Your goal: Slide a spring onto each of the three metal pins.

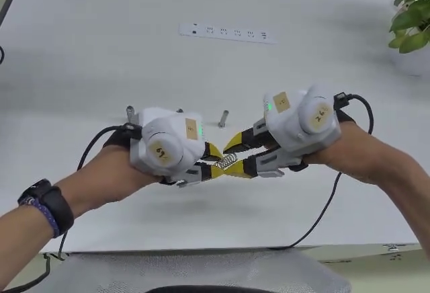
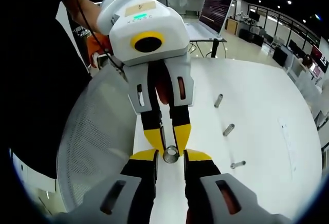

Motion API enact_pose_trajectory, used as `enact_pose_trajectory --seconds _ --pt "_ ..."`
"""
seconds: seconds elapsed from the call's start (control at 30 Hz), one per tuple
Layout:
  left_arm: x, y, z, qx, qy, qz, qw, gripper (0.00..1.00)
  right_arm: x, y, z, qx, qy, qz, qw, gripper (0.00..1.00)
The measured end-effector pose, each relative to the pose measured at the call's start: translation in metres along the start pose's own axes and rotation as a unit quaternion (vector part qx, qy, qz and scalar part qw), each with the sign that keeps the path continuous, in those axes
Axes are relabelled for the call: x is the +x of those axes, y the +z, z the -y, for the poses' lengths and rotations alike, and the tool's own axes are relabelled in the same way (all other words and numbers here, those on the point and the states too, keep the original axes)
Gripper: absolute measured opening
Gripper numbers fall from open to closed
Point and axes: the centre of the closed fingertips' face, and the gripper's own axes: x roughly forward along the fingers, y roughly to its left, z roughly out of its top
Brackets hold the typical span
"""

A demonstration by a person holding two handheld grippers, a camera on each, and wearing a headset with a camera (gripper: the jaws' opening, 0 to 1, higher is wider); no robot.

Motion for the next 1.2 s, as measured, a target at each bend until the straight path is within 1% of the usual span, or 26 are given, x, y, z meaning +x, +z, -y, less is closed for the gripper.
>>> enact_pose_trajectory --seconds 0.1,0.17,0.57,0.6,0.63,0.67,0.7,0.77,0.9,1.03,1.2 --pt "0.001 0.0 0.002 0.003 -0.003 -0.001 1.0 0.02 0.001 -0.001 -0.002 -0.011 0.003 -0.008 0.9999 0.15" --pt "0.001 0.0 0.003 0.005 -0.004 -0.002 1.0 0.02 0.002 -0.001 -0.003 -0.02 0.004 -0.009 0.9997 0.1" --pt "0.002 -0.001 0.003 0.005 -0.007 -0.001 1.0 0.03 0.002 -0.002 -0.003 -0.023 0.004 -0.01 0.9997 0.09" --pt "0.002 -0.001 0.003 0.002 -0.006 -0.001 1.0 0.03 0.002 -0.002 -0.003 -0.023 0.004 -0.011 0.9997 0.09" --pt "0.002 -0.002 0.001 -0.005 -0.001 -0.003 1.0 0.09 0.002 -0.002 -0.003 -0.023 0.004 -0.011 0.9997 0.09" --pt "0.003 -0.003 0.002 -0.023 -0.005 -0.007 0.9997 0.15 0.003 -0.003 -0.003 -0.021 0.005 -0.011 0.9997 0.09" --pt "0.003 -0.003 0.003 -0.023 -0.009 -0.004 0.9997 0.17 0.003 -0.003 -0.003 -0.021 0.004 -0.011 0.9997 0.09" --pt "0.002 -0.001 0.003 -0.02 -0.006 0.0 0.9998 0.17 0.003 -0.005 -0.004 -0.021 0.005 -0.013 0.9997 0.09" --pt "0.0 -0.002 0.003 -0.023 -0.006 0.001 0.9997 0.18 0.003 -0.006 -0.005 -0.017 0.004 -0.013 0.9998 0.09" --pt "-0.001 -0.002 0.001 -0.03 -0.002 0.004 0.9995 0.19 0.002 -0.008 -0.003 -0.015 0.002 -0.013 0.9998 0.09" --pt "-0.006 -0.003 -0.005 -0.05 0.008 0.011 0.9986 0.21 0.0 -0.012 0.003 -0.009 -0.005 -0.016 0.9998 0.09"
